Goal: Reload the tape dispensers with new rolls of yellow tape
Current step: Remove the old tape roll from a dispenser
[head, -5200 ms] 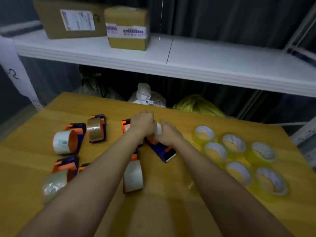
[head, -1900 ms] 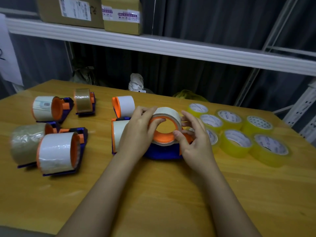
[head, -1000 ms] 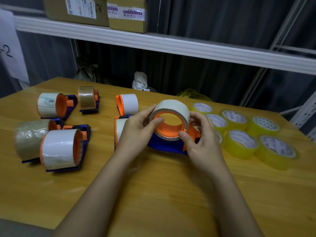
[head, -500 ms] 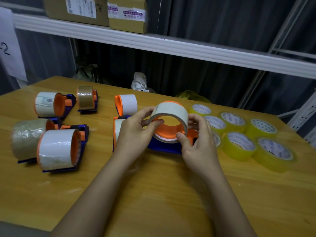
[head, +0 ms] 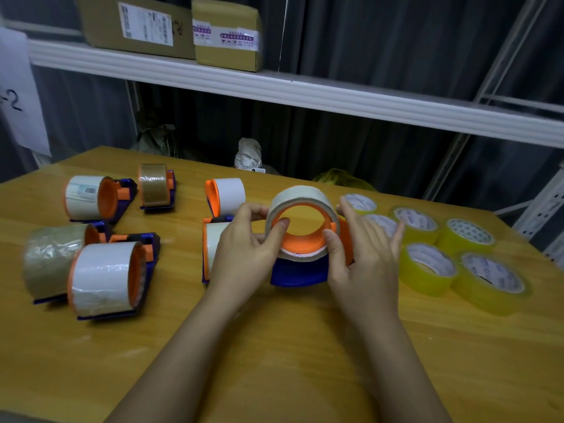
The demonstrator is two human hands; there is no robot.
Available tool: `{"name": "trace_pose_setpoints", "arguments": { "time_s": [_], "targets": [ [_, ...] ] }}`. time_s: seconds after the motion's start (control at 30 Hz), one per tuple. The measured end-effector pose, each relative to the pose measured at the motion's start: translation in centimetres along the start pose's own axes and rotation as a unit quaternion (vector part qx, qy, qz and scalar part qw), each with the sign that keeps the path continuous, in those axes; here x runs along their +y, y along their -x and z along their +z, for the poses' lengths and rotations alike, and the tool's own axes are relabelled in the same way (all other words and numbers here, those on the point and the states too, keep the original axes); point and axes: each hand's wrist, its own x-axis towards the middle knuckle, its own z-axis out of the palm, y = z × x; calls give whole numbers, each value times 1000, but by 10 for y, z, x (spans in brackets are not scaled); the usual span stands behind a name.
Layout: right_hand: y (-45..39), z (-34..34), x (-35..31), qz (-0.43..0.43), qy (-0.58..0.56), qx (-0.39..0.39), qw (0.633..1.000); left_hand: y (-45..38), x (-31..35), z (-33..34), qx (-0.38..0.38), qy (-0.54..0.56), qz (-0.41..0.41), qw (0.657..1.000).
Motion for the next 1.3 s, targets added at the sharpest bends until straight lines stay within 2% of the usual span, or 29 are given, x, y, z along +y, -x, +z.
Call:
{"name": "trace_pose_setpoints", "arguments": {
  "time_s": [0.1, 0.17, 0.27, 0.37, 0.47, 0.67, 0.77, 0.83, 0.93, 1.03, 1.17, 1.3],
  "targets": [
    [-1, 1, -1, 3, 123, 83, 989, -1, -1, 4, -1, 41, -42, 998],
    [-1, 1, -5, -4, 150, 129, 980, -1, -1, 7, -4, 83, -73, 994],
    [-2, 1, -16, 3, 53, 72, 996, -1, 4, 10, -12, 153, -102, 983],
    [-1, 5, -22, 106, -2, -39, 994, 0, 8, 12, -19, 212, -117, 970],
    [2, 11, -15, 85, -20, -39, 995, 0, 6, 13, -34, 163, -99, 981],
    [-1, 7, -3, 78, -18, 6, 997, 6, 1, 14, -66, -4, 18, 998],
    [-2, 6, 0, 28, 31, 13, 999, 8, 1, 17, -58, -76, 99, 991],
    [0, 7, 0, -20, 60, 18, 998, 9, 2, 17, -68, -77, 109, 989],
    [-1, 7, 0, -51, 49, 31, 997, 7, 5, 11, -114, 18, 44, 992],
    [-1, 6, 5, -36, 0, 41, 998, 3, 7, 8, -175, 109, -34, 978],
    [1, 6, 8, -33, -45, 62, 997, -8, 7, 4, -181, 193, -153, 952],
    [-1, 7, 5, 2, -140, 49, 989, -4, 5, 4, -195, 180, -115, 957]
  ]
}}
